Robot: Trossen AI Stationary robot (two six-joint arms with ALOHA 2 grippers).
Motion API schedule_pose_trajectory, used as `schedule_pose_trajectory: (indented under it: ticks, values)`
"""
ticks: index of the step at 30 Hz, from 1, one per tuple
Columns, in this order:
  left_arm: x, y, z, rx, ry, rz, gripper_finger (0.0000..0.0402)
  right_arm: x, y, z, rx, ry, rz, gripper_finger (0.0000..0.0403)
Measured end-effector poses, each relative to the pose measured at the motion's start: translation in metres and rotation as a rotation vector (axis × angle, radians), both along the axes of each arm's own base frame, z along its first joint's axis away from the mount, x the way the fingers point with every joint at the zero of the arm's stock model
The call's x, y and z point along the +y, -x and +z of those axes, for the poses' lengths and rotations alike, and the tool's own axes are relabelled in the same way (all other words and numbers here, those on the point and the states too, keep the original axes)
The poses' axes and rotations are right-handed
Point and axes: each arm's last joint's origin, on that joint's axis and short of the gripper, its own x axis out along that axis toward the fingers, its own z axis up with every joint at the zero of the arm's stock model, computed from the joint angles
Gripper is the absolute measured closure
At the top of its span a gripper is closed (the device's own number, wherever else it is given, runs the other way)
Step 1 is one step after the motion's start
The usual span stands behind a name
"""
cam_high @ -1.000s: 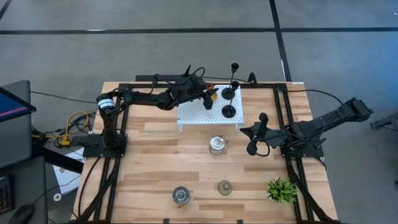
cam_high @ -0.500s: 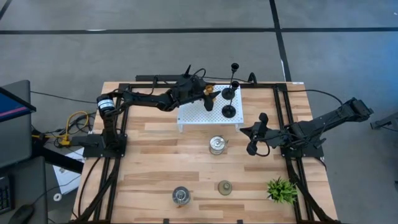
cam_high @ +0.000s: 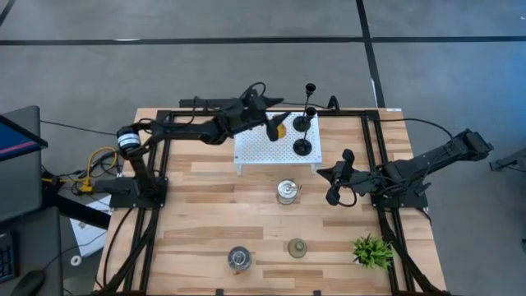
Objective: Pick & Place candle stick holders
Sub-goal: Put the green glass candle holder on the shelf align with the other brown candle holder
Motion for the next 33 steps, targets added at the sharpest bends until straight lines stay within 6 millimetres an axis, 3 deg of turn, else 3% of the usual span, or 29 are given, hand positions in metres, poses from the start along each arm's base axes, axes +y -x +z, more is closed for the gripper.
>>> schedule_pose_trajectory:
  ticks: [4,9,21,27,33]
  values:
    - [-0.006,0.013,0.018,-0.028,-0.011,-0.021,0.0143,0.0,0.0,0.0,0.0,-0.001,0.0,0.0402]
    - [-0.017,0.035,0.032,0.056,0.007,-0.088,0.0155,0.0,0.001,-0.001,0.002,-0.027,-0.008,0.0402]
    - [-0.05,0.108,0.065,-0.008,-0.06,-0.215,0.0227,-0.001,0.003,-0.004,0.048,-0.012,0.003,0.0402]
    - [-0.062,0.138,0.052,0.044,-0.038,-0.231,0.028,-0.001,0.003,-0.004,0.046,-0.012,0.003,0.0402]
    - [-0.071,0.154,0.013,0.127,-0.014,-0.314,0.0334,-0.001,0.002,-0.004,0.043,-0.011,0.001,0.0402]
